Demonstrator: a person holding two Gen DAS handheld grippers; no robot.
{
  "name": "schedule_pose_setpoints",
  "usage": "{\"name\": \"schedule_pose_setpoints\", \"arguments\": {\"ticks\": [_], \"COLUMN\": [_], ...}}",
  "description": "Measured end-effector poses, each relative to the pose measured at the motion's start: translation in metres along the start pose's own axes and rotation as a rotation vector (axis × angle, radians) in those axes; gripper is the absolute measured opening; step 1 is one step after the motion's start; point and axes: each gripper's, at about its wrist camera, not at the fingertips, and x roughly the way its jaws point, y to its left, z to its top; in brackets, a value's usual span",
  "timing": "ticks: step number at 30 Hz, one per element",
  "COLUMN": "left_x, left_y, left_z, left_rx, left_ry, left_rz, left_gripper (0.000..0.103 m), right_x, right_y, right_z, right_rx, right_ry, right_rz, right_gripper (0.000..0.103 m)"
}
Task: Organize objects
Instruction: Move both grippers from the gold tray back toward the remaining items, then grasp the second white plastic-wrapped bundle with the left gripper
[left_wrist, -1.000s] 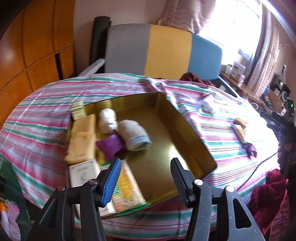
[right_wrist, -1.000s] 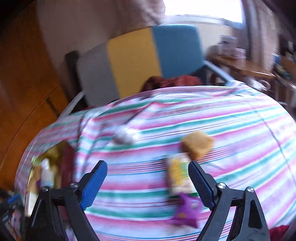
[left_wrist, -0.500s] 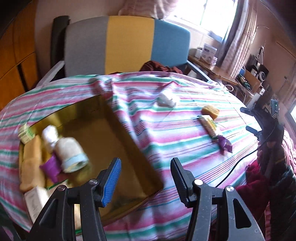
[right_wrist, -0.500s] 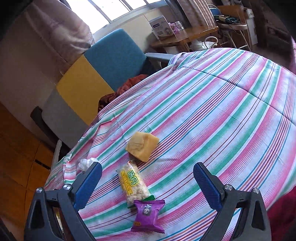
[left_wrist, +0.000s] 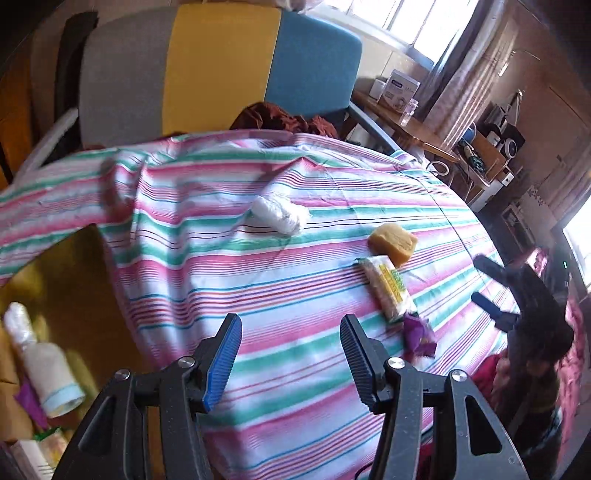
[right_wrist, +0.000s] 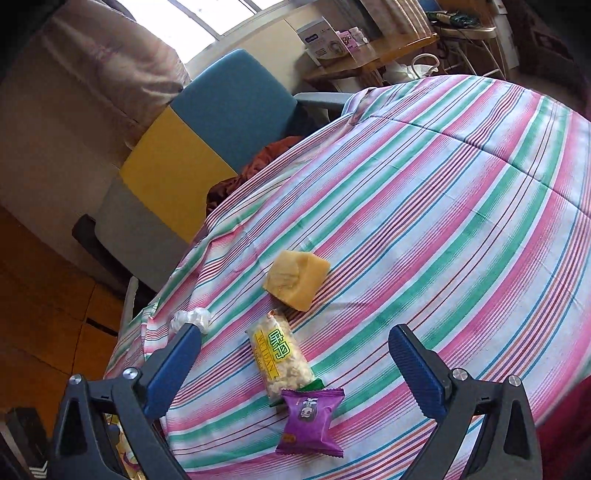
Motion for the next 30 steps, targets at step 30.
{"name": "schedule_pose_setpoints", "arguments": {"ticks": [30], "left_x": [0.154], "left_y": [-0.012], "left_z": [0.079], "left_rx": [-0.071], "left_ry": [0.056], "left_rz": [0.077], "left_gripper": [0.037], "right_x": [0.012], "right_y": [-0.001], "right_z": [-0.002], "right_rx": [0.033], "right_ry": [0.066], "right_rz": [0.096], "right_gripper": [0.103]}}
